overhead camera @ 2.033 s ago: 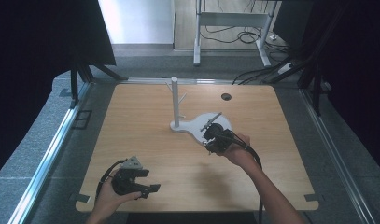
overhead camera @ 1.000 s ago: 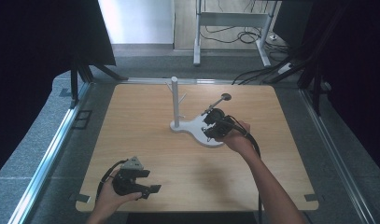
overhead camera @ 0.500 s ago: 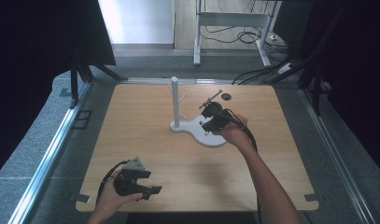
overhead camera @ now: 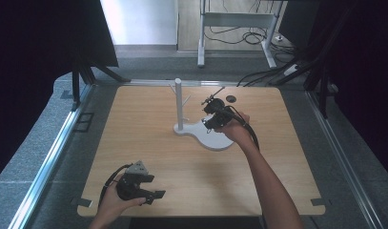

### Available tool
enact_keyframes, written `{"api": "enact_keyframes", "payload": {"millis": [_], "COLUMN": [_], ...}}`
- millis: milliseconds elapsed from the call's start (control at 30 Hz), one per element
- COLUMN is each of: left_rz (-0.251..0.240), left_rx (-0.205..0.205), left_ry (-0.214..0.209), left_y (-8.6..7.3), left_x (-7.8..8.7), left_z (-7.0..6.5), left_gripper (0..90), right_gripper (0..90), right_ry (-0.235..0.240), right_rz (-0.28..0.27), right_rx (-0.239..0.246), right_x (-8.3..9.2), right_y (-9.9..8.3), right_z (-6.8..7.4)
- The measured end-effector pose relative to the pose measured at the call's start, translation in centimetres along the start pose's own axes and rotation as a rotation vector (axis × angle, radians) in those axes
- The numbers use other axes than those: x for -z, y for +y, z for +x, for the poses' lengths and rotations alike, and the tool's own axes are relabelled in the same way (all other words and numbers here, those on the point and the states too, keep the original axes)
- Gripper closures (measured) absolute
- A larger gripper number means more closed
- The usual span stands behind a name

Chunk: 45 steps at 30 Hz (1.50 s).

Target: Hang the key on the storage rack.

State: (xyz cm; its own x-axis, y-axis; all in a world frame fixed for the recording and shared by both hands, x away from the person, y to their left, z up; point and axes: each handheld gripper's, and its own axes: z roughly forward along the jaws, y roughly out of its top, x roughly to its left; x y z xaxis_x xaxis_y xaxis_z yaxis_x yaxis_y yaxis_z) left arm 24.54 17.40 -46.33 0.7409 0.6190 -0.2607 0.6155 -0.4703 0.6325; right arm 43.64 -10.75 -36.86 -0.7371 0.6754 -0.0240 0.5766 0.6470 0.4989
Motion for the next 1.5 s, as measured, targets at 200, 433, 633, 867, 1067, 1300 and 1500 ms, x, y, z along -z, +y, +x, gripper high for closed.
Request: {"api": "enact_keyframes", "payload": {"millis": [200,433,633,867,1067,1300,1500], "left_rz": [0.003,0.006,0.002,-0.004,-0.008,-0.011,-0.013], "left_rx": [-0.001,-0.001,-0.004,-0.003,-0.002,-0.001,0.0], "left_ry": [-0.001,-0.001,-0.003,-0.002,-0.003,-0.004,-0.006], "left_y": [0.0,0.0,0.0,0.0,0.0,0.0,0.0], "left_x": [0.0,-0.1,0.0,0.2,0.3,0.4,0.4], "left_z": [0.0,0.0,-0.1,0.0,0.0,0.1,0.1], "left_gripper": [24.6,24.5,24.5,24.5,24.5,24.5,24.5], "right_gripper": [84.7,84.7,84.7,84.7,84.7,84.7,84.7], "right_ry": [0.005,0.004,0.0,-0.001,-0.003,-0.007,-0.007], "right_rz": [-0.014,-0.009,-0.006,-0.019,-0.014,-0.006,0.003], "right_rx": [-0.009,-0.024,-0.027,-0.027,-0.023,-0.027,-0.031], "right_x": [-0.1,-0.6,-0.6,-0.2,-0.4,-0.8,-1.1], "right_y": [0.3,0.5,0.8,1.6,2.4,3.2,3.7], "right_z": [-0.4,-0.8,-0.9,-1.0,-1.2,-1.2,-1.4]}}
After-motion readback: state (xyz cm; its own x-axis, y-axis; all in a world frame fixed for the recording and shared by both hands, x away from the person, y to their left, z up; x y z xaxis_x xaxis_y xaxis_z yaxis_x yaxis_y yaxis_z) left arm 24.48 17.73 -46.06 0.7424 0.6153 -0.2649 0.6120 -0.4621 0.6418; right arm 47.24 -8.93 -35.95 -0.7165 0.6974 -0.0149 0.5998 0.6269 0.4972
